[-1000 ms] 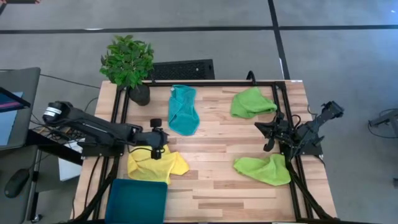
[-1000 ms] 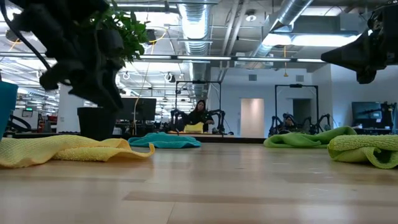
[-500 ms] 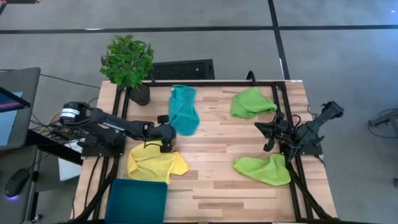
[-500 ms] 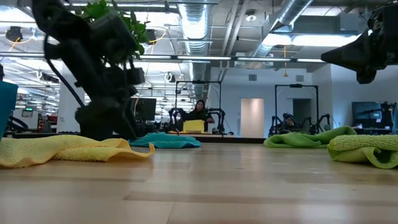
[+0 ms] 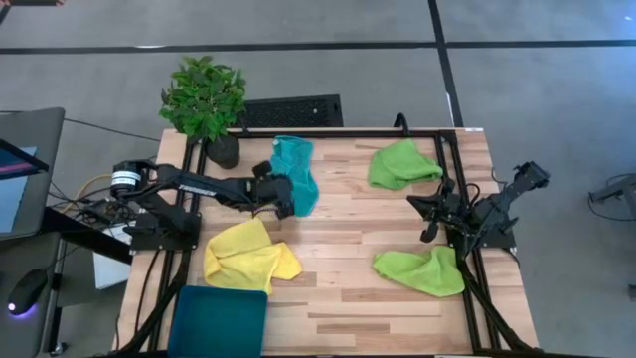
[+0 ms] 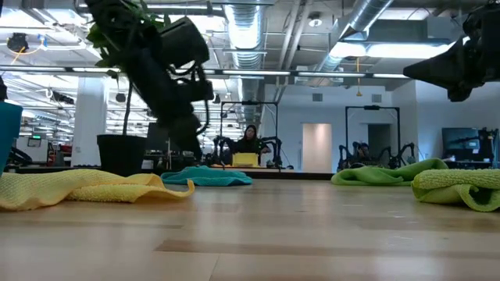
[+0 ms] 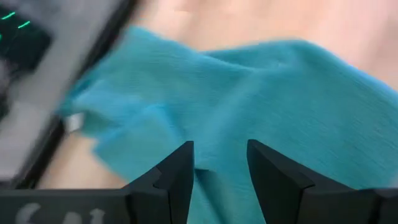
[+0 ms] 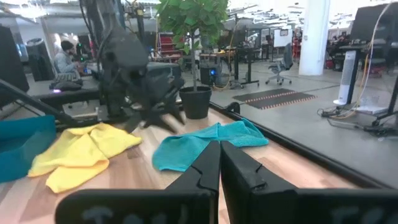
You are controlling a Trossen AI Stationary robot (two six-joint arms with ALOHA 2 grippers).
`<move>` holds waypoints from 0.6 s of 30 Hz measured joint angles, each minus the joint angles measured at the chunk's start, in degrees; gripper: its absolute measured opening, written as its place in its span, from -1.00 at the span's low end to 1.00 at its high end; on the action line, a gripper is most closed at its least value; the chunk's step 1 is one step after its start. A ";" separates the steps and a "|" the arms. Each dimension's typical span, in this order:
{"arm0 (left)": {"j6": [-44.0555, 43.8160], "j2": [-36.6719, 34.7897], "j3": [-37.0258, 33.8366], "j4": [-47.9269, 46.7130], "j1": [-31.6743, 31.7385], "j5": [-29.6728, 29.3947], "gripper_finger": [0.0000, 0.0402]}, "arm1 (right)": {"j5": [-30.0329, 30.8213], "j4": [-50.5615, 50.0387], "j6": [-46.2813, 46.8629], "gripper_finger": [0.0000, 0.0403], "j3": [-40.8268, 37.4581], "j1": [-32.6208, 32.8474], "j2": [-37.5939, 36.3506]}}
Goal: Fold microfiber towels
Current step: Fold the blue microfiber towel
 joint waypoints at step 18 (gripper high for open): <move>-18.98 0.52 6.07 -3.45 13.03 16.22 -0.29 | -0.18 0.02 0.49 -0.82 0.00 0.02 0.00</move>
